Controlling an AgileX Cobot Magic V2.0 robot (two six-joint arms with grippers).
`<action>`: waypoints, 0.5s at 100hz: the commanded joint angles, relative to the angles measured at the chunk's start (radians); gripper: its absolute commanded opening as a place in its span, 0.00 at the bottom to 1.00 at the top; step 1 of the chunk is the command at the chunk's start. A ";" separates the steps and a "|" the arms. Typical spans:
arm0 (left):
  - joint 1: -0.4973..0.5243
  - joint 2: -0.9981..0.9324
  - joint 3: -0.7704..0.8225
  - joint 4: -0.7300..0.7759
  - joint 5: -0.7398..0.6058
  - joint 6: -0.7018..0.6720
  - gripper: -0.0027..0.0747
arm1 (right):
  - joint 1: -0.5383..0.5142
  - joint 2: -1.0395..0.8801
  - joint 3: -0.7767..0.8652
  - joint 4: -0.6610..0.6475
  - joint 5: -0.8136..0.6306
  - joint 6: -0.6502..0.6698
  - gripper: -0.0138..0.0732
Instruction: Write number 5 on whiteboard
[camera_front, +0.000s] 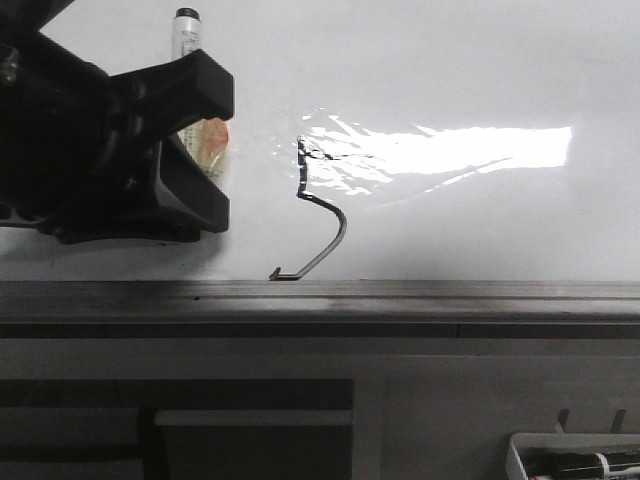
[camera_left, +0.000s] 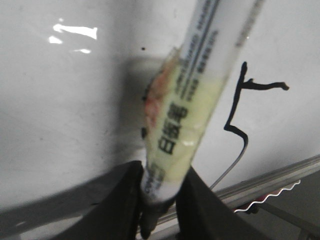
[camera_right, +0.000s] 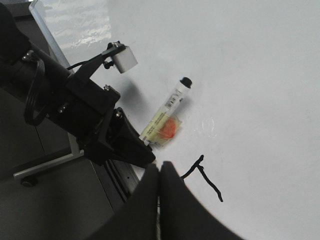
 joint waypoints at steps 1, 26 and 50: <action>0.011 0.023 -0.006 -0.015 -0.137 -0.007 0.41 | -0.009 -0.009 -0.026 0.031 -0.069 -0.002 0.09; 0.011 0.023 -0.006 -0.015 -0.169 -0.007 0.50 | -0.009 -0.009 -0.026 0.031 -0.089 -0.002 0.09; 0.011 0.023 -0.009 -0.015 -0.179 -0.007 0.70 | -0.009 -0.009 -0.026 0.031 -0.090 -0.002 0.09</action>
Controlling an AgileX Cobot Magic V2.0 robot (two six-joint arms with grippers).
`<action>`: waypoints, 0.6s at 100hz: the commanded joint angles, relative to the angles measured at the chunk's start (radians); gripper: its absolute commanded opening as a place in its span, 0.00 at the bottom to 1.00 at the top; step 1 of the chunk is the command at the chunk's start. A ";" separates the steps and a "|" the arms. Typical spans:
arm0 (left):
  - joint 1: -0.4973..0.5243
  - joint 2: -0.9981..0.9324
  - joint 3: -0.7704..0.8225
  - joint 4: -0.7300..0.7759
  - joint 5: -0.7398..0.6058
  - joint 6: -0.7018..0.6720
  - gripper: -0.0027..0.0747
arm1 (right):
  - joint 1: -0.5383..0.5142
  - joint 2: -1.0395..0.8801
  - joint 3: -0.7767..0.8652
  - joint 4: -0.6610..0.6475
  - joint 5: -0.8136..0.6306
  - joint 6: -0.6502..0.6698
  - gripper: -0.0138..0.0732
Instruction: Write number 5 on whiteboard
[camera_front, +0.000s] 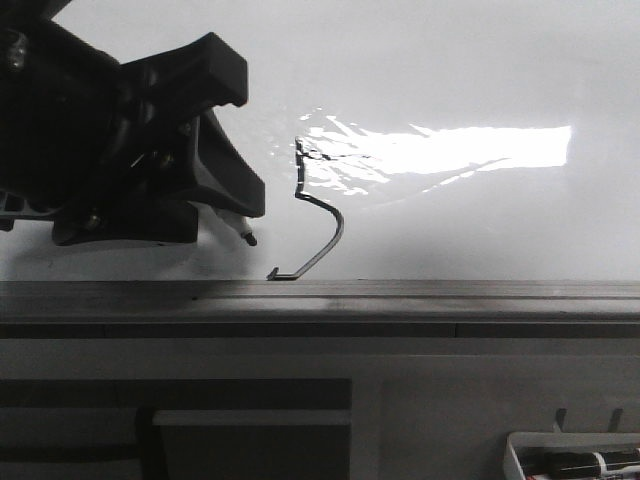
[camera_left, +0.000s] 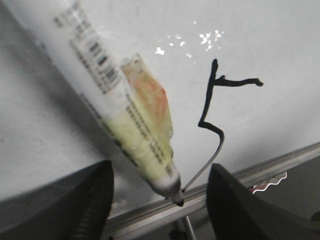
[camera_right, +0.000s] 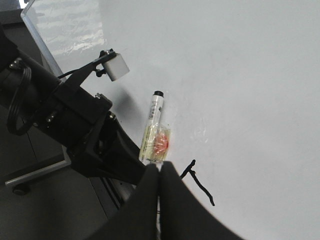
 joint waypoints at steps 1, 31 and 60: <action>0.022 0.023 -0.002 -0.015 -0.192 -0.007 0.72 | -0.009 -0.009 -0.026 0.031 -0.060 -0.002 0.09; 0.022 -0.113 -0.007 -0.015 -0.180 -0.005 0.82 | -0.009 -0.009 -0.026 0.031 -0.066 -0.002 0.09; 0.022 -0.384 -0.007 -0.002 -0.019 -0.005 0.67 | -0.009 -0.042 -0.026 0.031 -0.056 -0.002 0.09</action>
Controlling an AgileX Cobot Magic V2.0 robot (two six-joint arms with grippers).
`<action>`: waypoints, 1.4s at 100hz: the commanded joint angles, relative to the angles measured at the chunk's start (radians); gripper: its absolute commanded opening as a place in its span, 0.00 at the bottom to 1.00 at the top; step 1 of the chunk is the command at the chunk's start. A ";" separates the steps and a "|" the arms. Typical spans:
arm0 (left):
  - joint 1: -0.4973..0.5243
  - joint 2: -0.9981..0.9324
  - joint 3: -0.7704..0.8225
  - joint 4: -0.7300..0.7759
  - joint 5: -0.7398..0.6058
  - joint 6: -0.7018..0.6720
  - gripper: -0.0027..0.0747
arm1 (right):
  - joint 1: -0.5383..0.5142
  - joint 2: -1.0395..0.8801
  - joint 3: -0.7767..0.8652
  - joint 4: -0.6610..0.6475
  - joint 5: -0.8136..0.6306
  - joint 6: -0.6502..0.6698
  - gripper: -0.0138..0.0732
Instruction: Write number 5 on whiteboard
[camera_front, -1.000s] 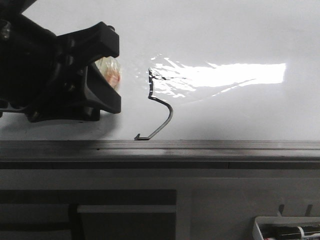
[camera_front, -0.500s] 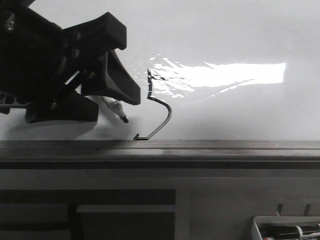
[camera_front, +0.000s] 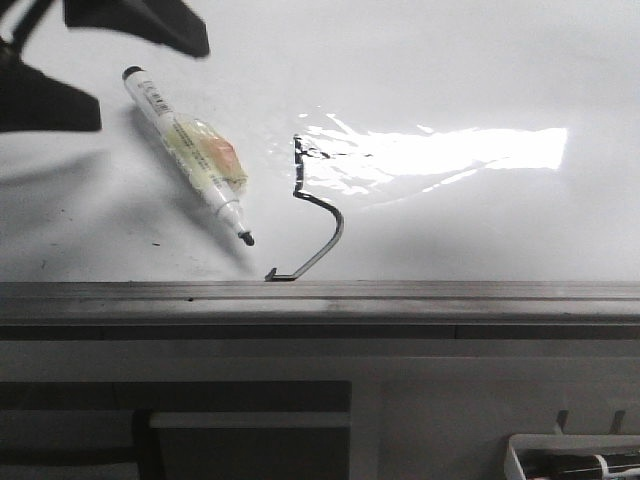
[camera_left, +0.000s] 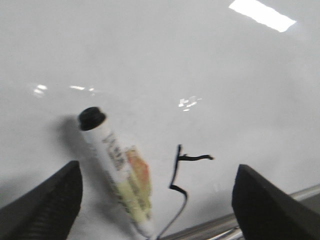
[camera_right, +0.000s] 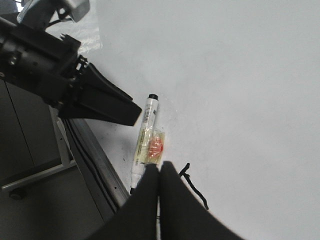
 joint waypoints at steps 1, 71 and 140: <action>-0.001 -0.096 -0.026 0.016 0.032 -0.005 0.67 | -0.009 -0.029 -0.026 0.029 -0.046 -0.002 0.09; -0.001 -0.532 -0.005 0.724 0.349 -0.003 0.01 | -0.009 -0.524 0.520 0.050 -0.272 -0.002 0.09; 0.119 -0.747 0.277 0.923 -0.050 -0.018 0.01 | -0.009 -0.526 0.533 0.050 -0.270 -0.002 0.09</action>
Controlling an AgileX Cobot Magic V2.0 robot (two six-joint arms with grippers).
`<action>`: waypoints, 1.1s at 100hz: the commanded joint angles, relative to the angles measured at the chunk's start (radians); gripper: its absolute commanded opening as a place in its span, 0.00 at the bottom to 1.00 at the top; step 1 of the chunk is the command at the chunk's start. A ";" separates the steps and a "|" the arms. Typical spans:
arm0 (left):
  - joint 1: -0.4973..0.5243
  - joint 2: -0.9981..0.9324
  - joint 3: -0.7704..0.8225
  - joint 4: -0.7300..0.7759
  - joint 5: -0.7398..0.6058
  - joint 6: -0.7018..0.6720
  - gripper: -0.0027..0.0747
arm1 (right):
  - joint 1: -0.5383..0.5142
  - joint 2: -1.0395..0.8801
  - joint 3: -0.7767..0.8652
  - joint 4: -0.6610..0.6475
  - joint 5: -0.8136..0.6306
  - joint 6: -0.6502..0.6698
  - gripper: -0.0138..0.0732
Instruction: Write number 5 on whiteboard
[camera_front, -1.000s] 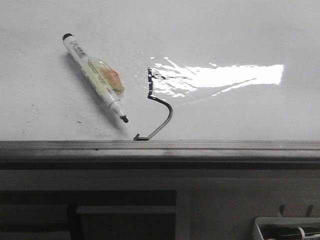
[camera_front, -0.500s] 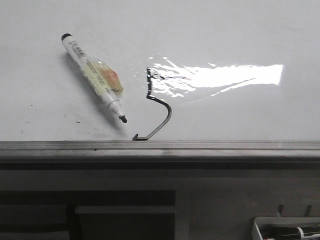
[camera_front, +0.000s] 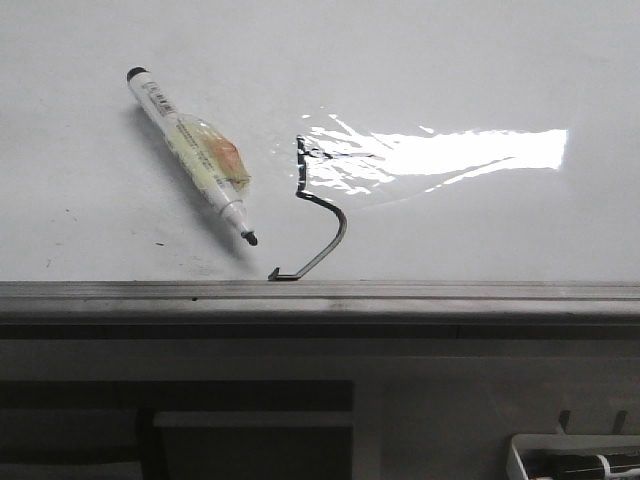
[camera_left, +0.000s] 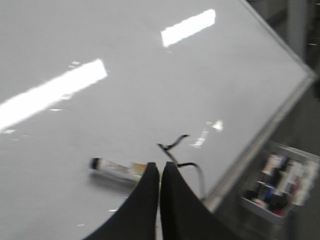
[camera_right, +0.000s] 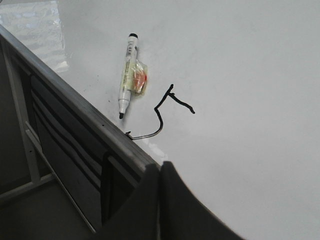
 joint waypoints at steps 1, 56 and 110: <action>0.082 -0.106 0.094 0.081 -0.250 -0.022 0.01 | -0.007 0.004 -0.029 0.018 -0.060 -0.002 0.09; 0.484 -0.400 0.426 0.277 -0.062 -0.633 0.01 | -0.007 0.004 -0.029 0.018 -0.060 -0.002 0.09; 0.496 -0.400 0.426 0.285 0.103 -0.637 0.01 | -0.007 0.004 -0.029 0.018 -0.060 -0.002 0.09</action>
